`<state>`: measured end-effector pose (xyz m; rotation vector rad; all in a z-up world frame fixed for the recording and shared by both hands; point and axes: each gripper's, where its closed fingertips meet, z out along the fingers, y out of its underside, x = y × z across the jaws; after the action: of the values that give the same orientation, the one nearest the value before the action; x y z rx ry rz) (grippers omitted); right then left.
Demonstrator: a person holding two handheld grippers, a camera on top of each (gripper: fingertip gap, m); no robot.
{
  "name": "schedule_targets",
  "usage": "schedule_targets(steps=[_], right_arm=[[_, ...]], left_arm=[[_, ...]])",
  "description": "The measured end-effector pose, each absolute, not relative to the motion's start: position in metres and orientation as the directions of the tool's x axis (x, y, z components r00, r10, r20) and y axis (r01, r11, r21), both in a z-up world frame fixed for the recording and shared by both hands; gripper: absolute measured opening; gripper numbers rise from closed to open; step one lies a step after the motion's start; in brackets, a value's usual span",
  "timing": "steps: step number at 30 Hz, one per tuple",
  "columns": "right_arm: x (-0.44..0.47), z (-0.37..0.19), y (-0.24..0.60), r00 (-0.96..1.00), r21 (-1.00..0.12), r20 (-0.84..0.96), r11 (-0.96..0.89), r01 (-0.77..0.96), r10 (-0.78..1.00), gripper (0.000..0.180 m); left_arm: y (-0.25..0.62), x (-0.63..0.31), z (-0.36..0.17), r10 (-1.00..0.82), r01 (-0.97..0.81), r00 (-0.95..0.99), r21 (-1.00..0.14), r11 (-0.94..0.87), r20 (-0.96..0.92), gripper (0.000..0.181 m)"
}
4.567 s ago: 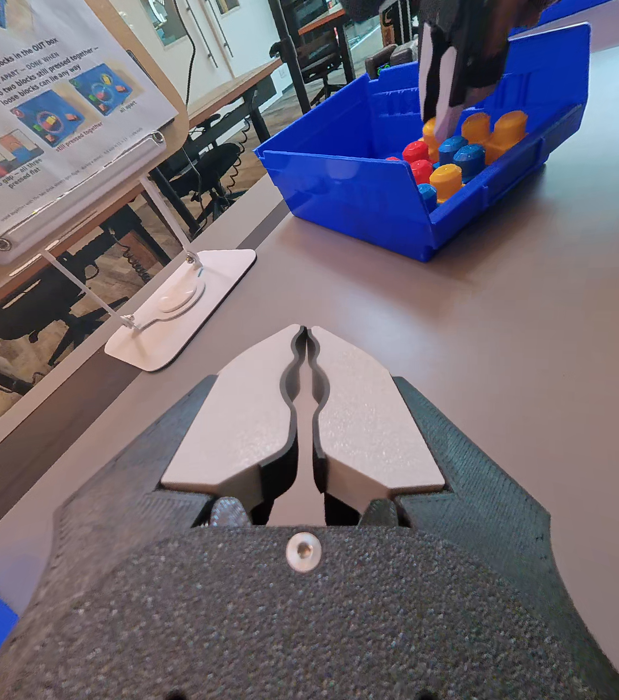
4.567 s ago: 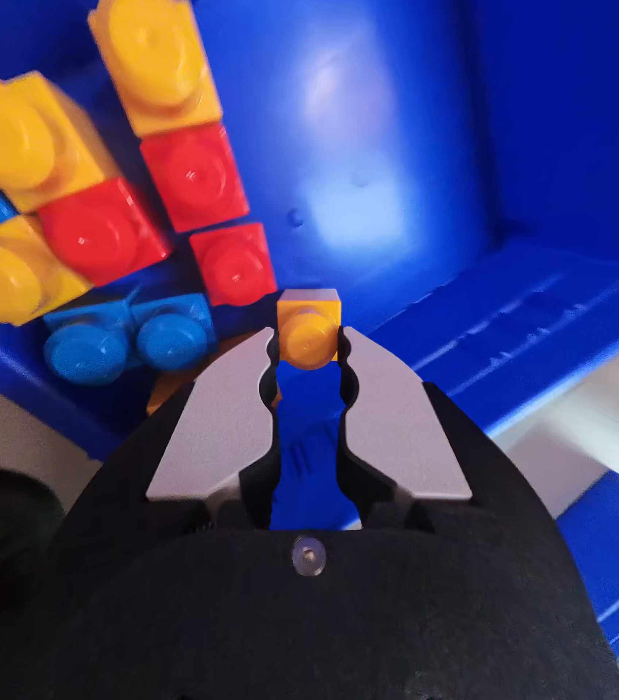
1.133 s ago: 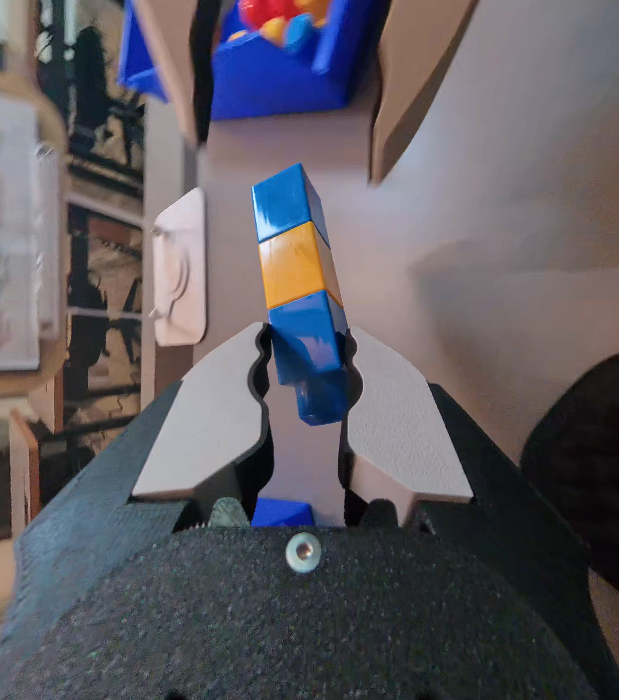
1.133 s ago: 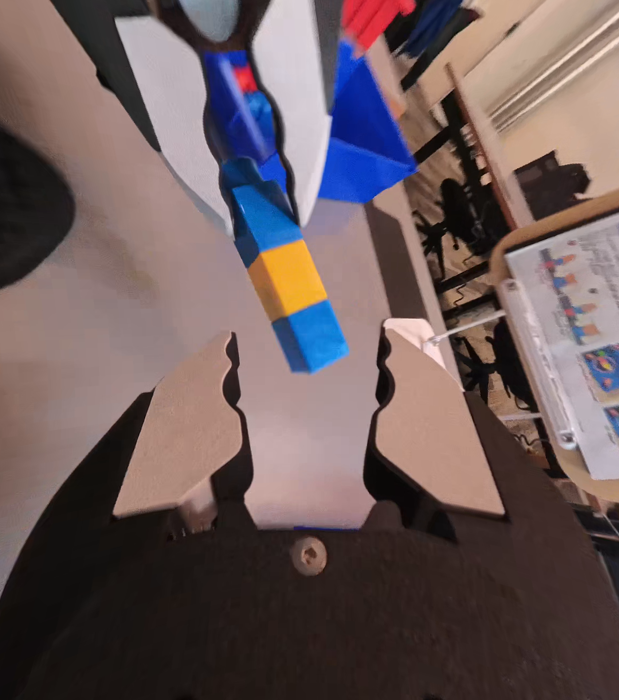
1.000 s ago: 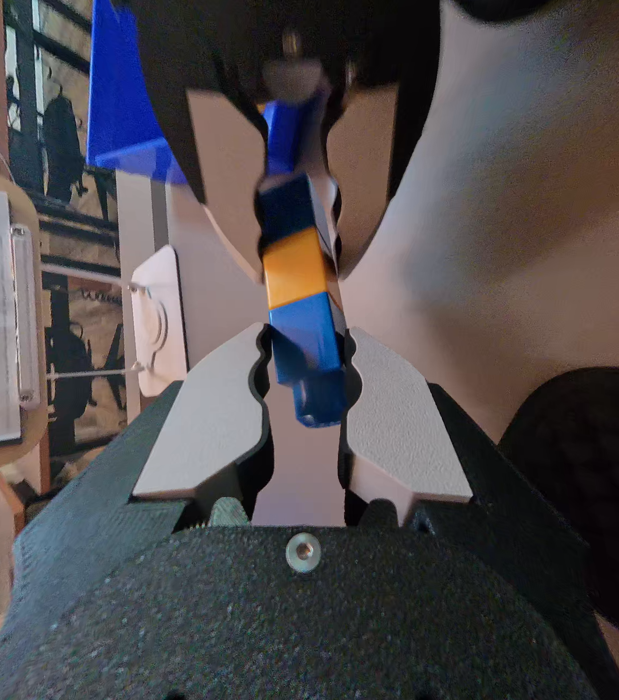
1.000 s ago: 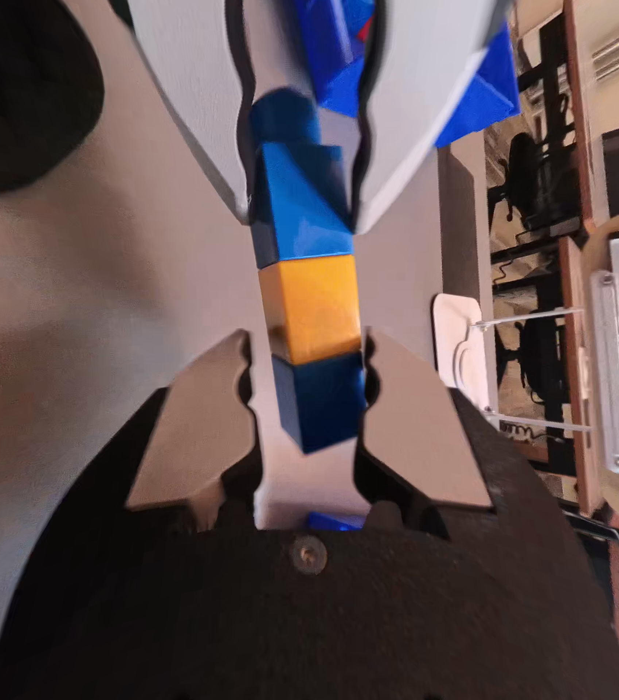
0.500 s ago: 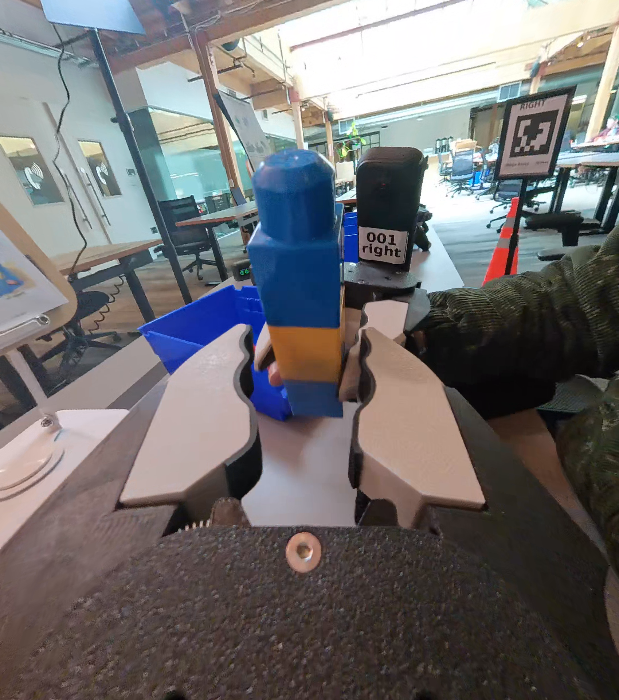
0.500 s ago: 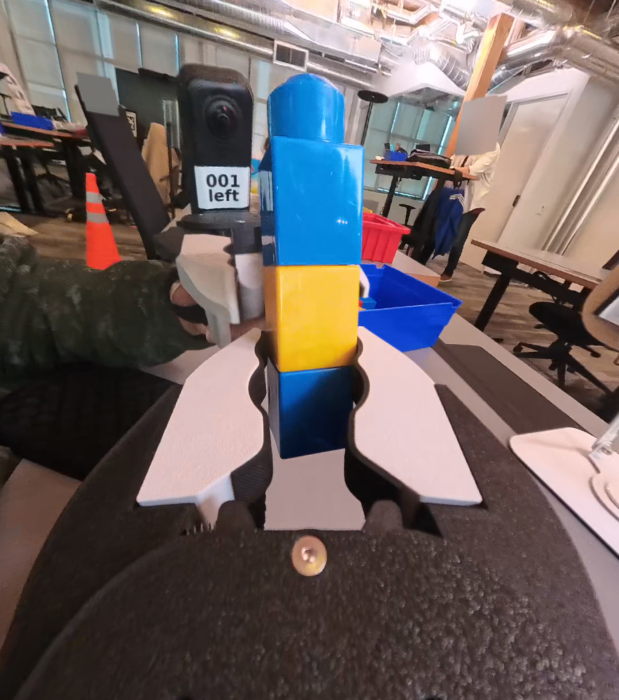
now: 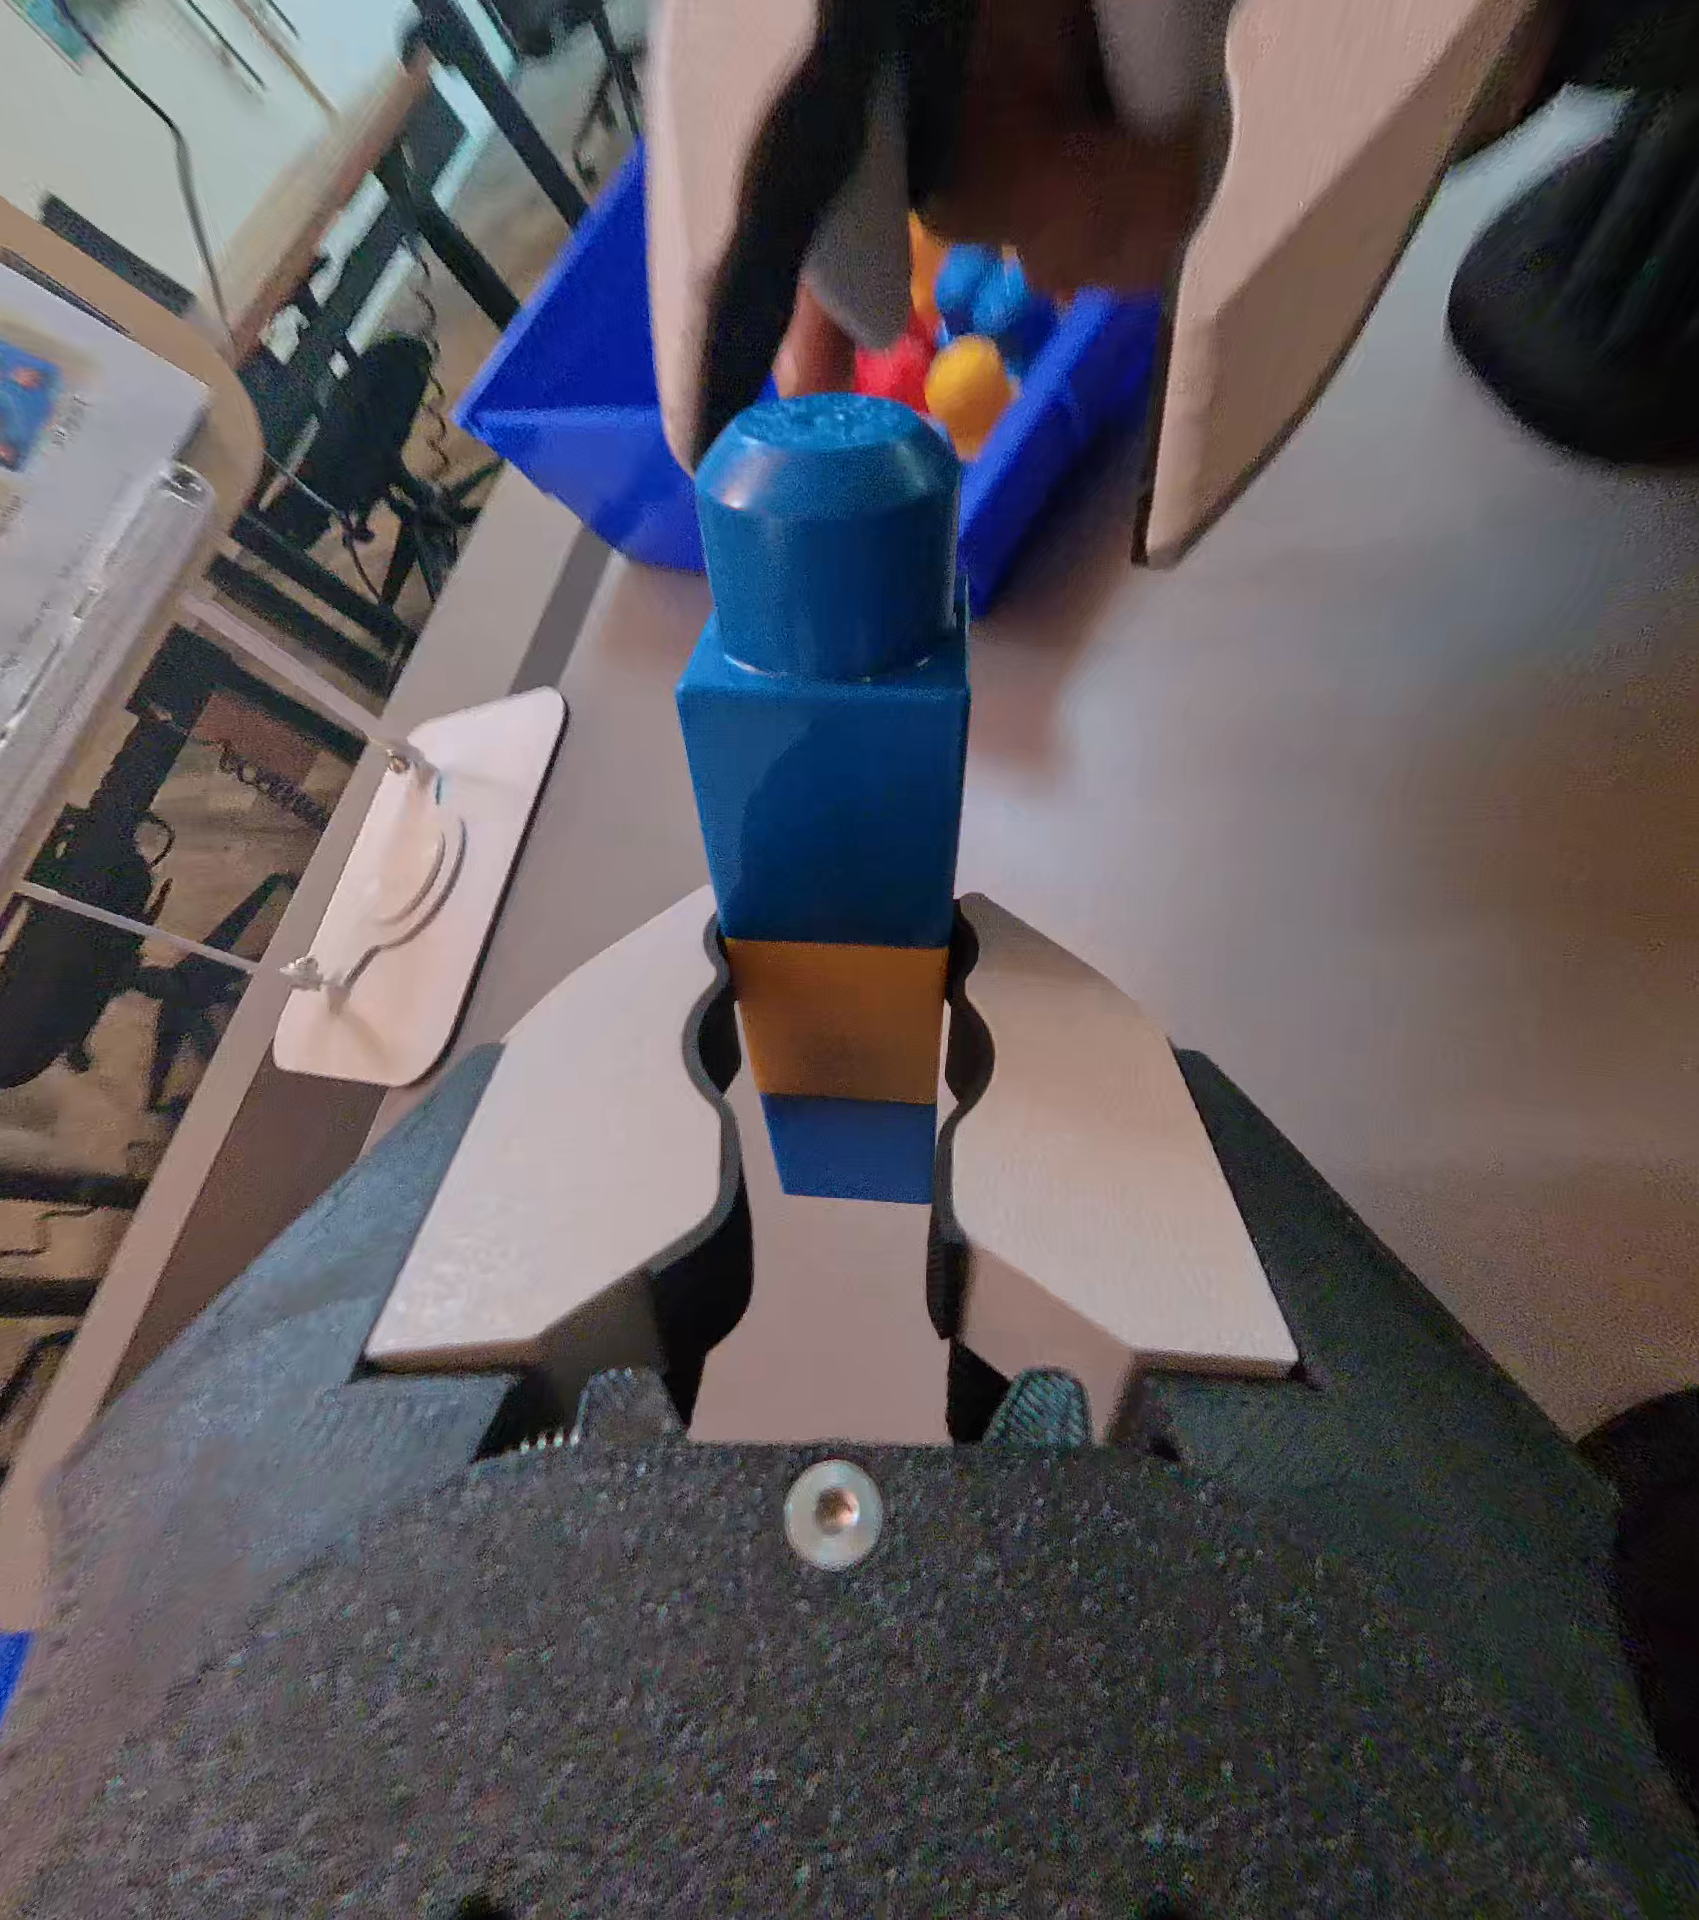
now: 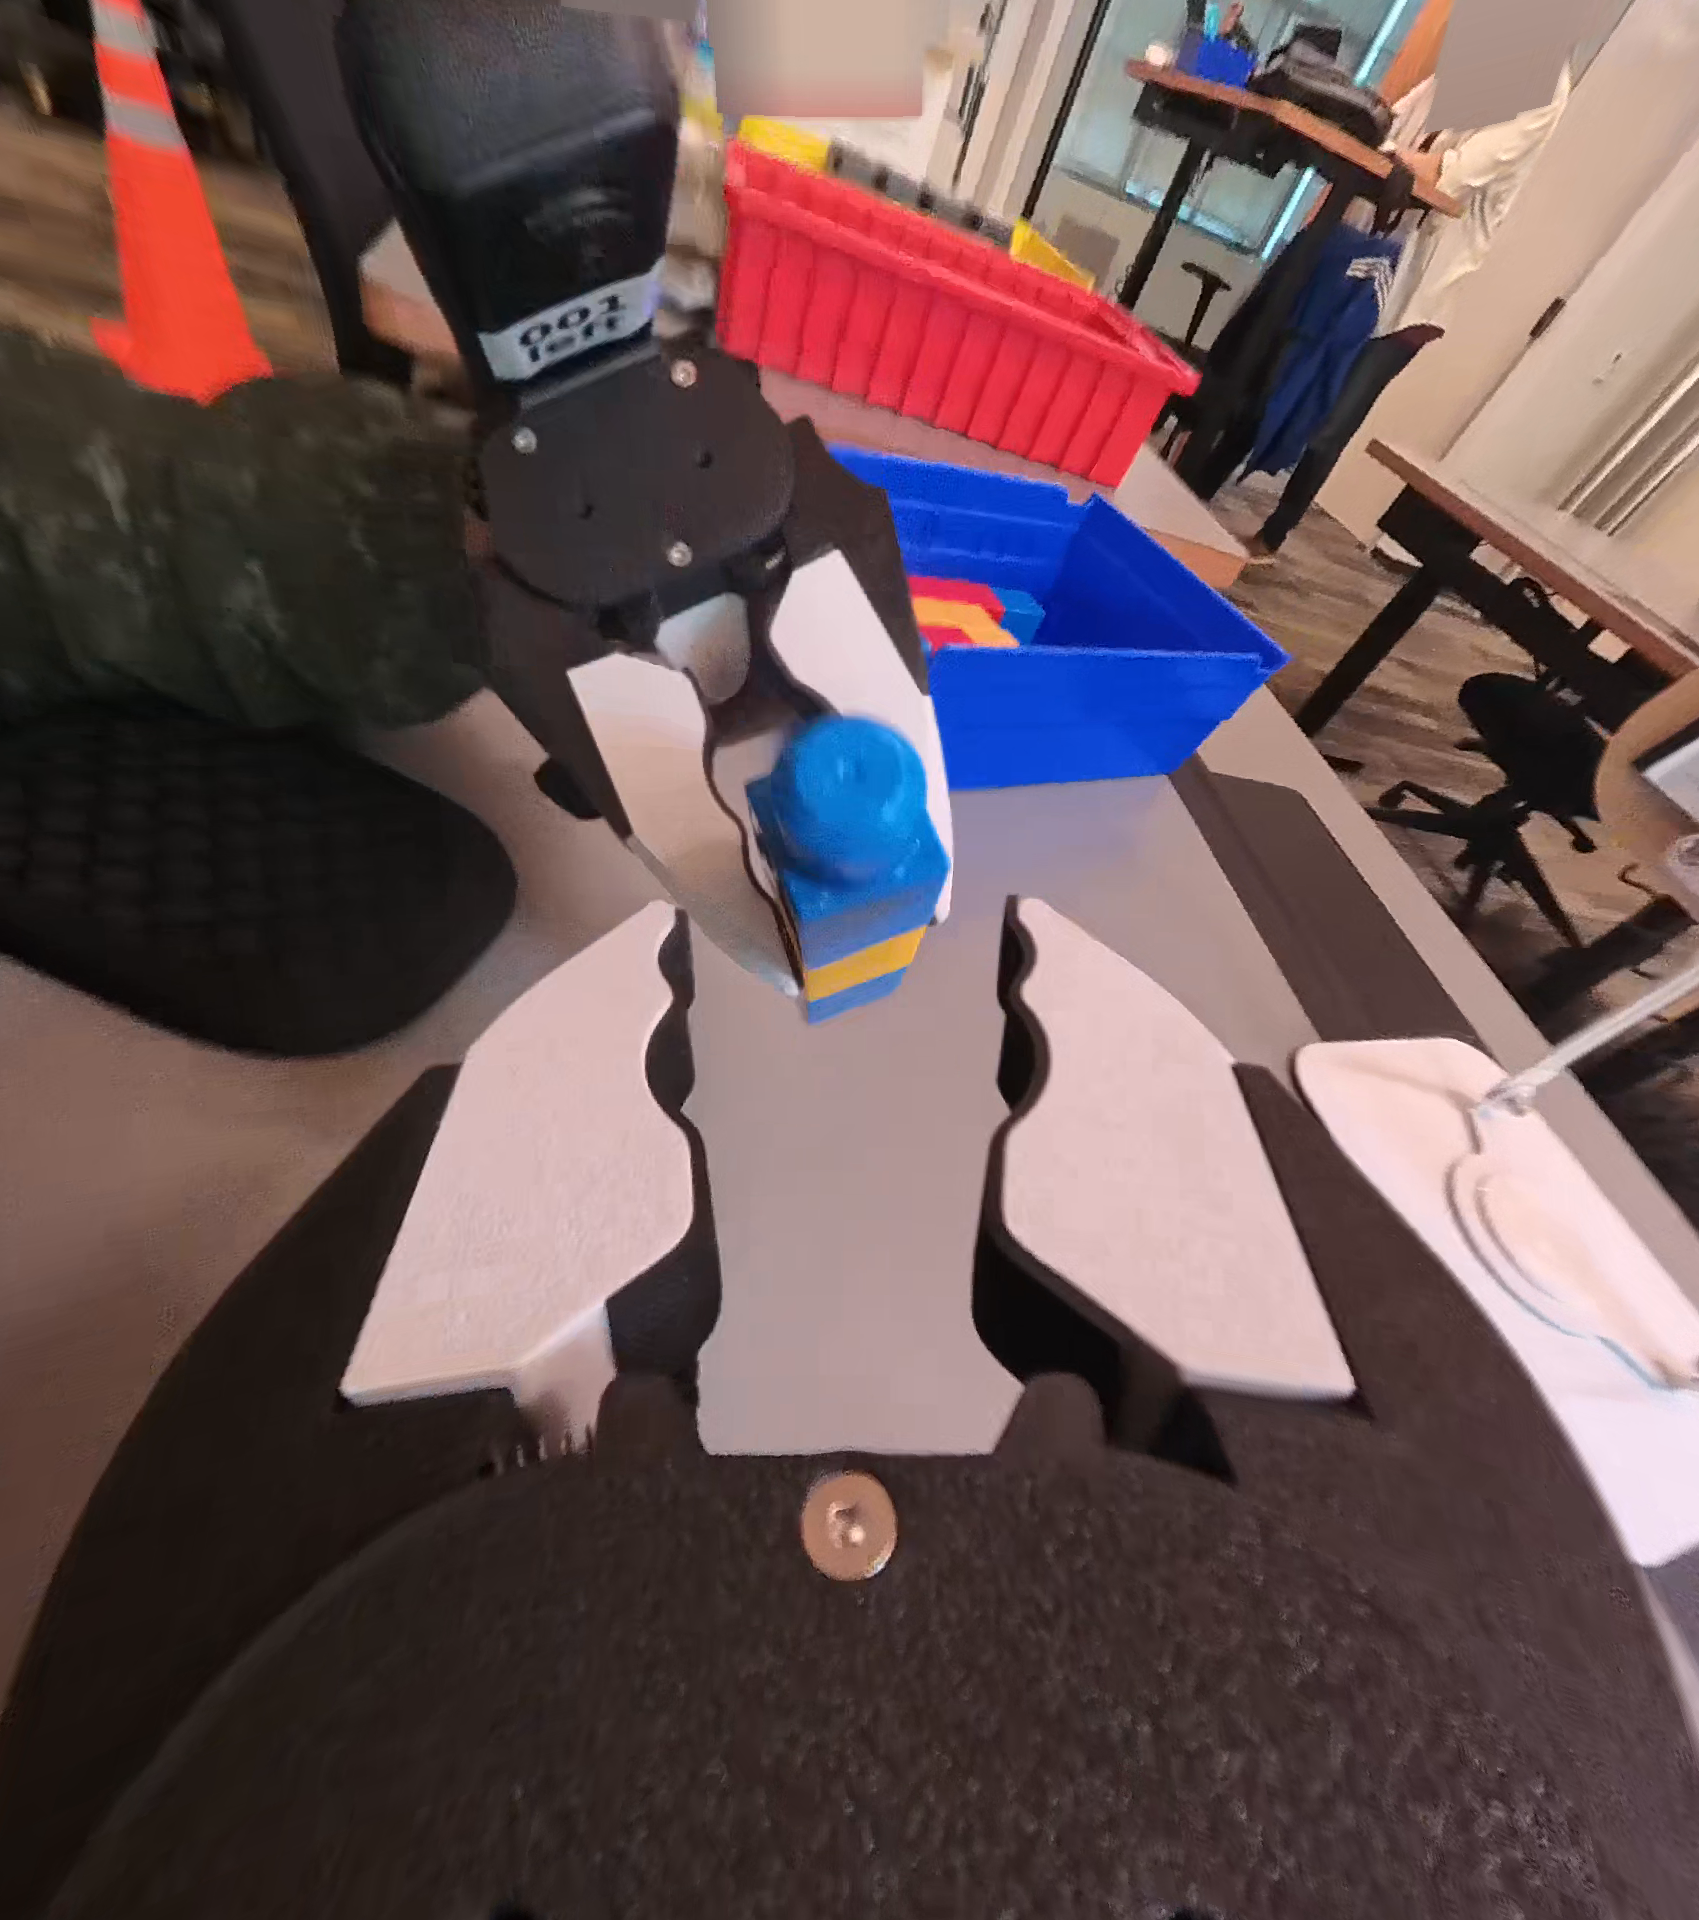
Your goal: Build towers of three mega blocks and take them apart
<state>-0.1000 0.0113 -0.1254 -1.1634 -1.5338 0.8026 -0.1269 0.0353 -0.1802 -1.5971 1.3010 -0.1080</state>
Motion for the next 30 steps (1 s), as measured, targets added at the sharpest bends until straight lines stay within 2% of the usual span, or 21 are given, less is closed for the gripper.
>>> schedule_targets(steps=[3, 7, 10, 30], right_arm=[[-0.100, -0.145, 0.007, -0.076, -0.833, 0.396, 0.393, 0.389, 0.915, 0.052], [-0.102, -0.168, 0.007, -0.115, -0.762, 0.438, 0.437, 0.478, 0.891, 0.029], [-0.098, -0.180, 0.014, -0.121, -0.698, 0.468, 0.451, 0.556, 0.875, 0.029], [-0.098, -0.193, 0.017, -0.149, -0.638, 0.522, 0.500, 0.585, 0.840, 0.030]], left_arm=[[0.036, -0.124, -0.202, -0.755, -0.774, 0.335, -0.622, 0.120, -0.563, 0.036], [0.038, -0.127, -0.220, -0.731, -0.863, 0.252, -0.489, 0.126, -0.633, 0.037], [0.036, -0.128, -0.224, -0.750, -0.852, 0.255, -0.508, 0.123, -0.610, 0.036], [0.027, -0.131, -0.226, -0.789, -0.830, 0.235, -0.539, 0.140, -0.568, 0.036]])
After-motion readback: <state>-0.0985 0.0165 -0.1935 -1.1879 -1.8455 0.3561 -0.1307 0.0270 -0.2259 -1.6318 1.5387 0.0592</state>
